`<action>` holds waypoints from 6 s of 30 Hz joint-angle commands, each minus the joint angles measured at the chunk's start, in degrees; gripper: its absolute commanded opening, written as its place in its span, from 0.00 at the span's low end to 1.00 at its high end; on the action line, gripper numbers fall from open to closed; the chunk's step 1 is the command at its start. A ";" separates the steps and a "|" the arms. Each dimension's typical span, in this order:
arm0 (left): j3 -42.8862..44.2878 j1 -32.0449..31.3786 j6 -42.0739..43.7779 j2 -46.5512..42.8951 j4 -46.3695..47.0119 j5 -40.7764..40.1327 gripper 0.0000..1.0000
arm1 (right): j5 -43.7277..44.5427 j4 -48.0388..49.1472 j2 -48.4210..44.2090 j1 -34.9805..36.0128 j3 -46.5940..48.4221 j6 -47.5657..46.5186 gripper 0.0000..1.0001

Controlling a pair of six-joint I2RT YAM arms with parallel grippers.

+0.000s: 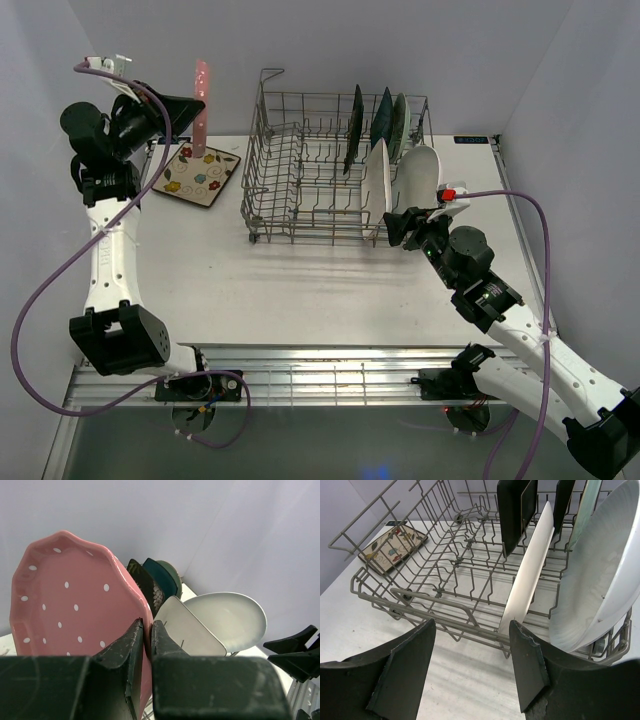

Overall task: Load the plates into the dish rack
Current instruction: Insert the plate into the dish rack.

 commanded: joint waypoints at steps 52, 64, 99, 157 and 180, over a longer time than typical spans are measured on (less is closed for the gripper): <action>17.00 -26.05 -18.36 29.82 42.55 -24.43 0.00 | -0.32 5.72 1.57 0.32 0.35 2.26 0.66; 19.72 -27.45 -22.58 40.45 56.36 -22.77 0.00 | -2.08 6.60 2.09 0.32 -0.18 2.09 0.67; 22.45 -30.53 -22.06 50.30 58.65 -25.57 0.00 | -2.25 5.19 0.51 0.32 -1.06 0.86 0.67; 31.94 -32.90 -10.63 49.68 25.69 -33.83 0.00 | -2.08 4.23 -1.51 0.32 -1.76 0.59 0.67; 40.81 -33.34 -14.23 52.06 24.55 -32.00 0.00 | -1.29 4.40 -2.30 0.32 -2.55 0.59 0.68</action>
